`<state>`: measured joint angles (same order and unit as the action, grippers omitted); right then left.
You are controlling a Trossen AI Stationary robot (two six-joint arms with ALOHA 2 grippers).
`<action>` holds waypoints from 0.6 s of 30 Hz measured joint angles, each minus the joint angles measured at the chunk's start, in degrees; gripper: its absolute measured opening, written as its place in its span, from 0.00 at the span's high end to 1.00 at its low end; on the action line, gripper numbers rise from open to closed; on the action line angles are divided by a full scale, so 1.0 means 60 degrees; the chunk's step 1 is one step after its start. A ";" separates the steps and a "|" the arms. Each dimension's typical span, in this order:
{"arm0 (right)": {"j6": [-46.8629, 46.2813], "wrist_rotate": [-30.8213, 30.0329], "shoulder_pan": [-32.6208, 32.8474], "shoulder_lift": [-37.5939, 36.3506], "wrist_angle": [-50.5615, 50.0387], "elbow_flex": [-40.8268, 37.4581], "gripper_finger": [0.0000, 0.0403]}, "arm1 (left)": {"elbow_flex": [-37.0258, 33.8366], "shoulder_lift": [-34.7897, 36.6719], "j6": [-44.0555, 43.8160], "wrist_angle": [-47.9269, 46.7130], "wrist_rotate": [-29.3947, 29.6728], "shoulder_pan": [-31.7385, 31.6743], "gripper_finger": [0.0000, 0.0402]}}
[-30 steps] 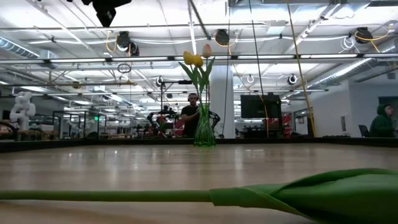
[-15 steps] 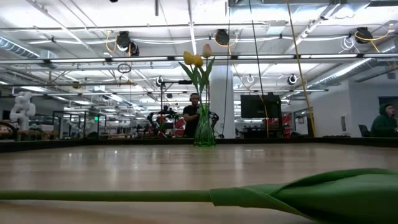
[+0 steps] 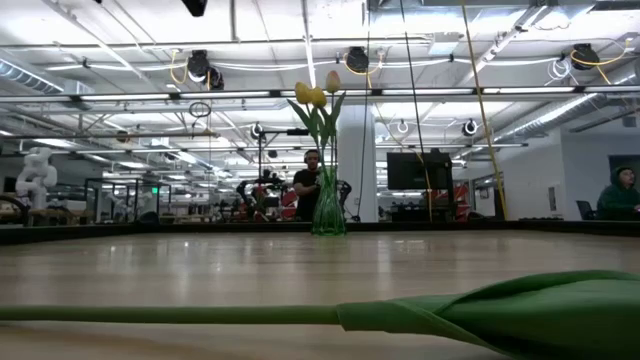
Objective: Sort flowers into vase by color
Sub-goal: Put the black flower into the transparent vase
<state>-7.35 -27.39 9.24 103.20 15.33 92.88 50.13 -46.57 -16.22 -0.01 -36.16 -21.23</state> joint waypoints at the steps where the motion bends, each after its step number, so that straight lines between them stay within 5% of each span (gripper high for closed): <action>1: 0.0035 0.0131 -0.0041 0.0065 -0.0214 0.0168 1.00 | 0.0000 -0.0123 -0.0009 0.0097 0.0001 0.0000 0.51; 18: 0.0058 0.0118 -0.0303 0.0288 -0.1261 0.0681 1.00 | 0.0000 -0.0974 -0.0501 0.1698 -0.0193 0.0000 0.53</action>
<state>-7.01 -26.68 7.42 104.92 7.77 96.97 50.13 -52.41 -19.23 10.17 -37.32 -21.23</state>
